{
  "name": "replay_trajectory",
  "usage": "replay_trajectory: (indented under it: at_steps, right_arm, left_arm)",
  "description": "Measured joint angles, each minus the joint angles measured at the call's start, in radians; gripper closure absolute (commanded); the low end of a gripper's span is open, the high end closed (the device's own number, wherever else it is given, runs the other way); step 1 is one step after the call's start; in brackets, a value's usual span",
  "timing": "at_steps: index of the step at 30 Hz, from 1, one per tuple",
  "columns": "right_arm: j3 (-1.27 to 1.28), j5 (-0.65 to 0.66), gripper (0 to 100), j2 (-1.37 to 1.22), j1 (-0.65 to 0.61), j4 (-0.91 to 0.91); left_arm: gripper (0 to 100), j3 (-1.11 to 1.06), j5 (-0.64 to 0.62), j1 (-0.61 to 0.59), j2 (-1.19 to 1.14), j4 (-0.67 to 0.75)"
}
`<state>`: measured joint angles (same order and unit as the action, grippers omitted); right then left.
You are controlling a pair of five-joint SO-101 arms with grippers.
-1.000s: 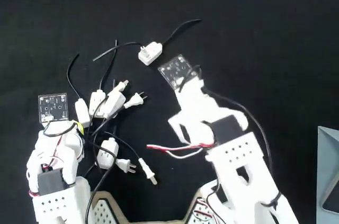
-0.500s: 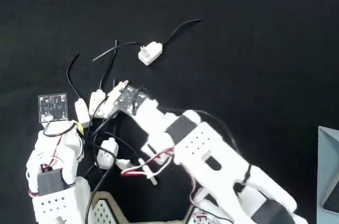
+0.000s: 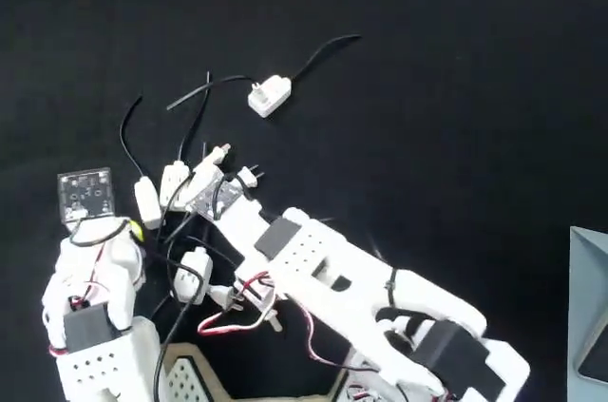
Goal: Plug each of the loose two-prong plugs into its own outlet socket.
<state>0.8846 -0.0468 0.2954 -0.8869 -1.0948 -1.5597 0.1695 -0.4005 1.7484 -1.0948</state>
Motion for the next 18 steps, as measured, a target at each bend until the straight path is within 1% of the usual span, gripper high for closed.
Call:
replay_trajectory:
  at_steps: [5, 10, 14, 18]
  right_arm:
    - [-0.014, -0.012, 84.4, 0.000, -0.014, -0.038]
    - [-0.046, -0.061, 84.4, 0.031, -0.078, -0.077]
    - [-0.040, -0.091, 84.4, 0.032, -0.124, -0.035]
    - [-0.026, -0.094, 84.4, 0.002, -0.126, 0.012]
  left_arm:
    - [89, 0.000, 0.000, -0.071, 0.000, 0.000]
    - [89, 0.000, 0.000, -0.075, 0.000, 0.000]
    - [89, 0.000, 0.000, -0.078, 0.000, 0.000]
    - [89, 0.000, 0.000, -0.078, 0.000, 0.000]
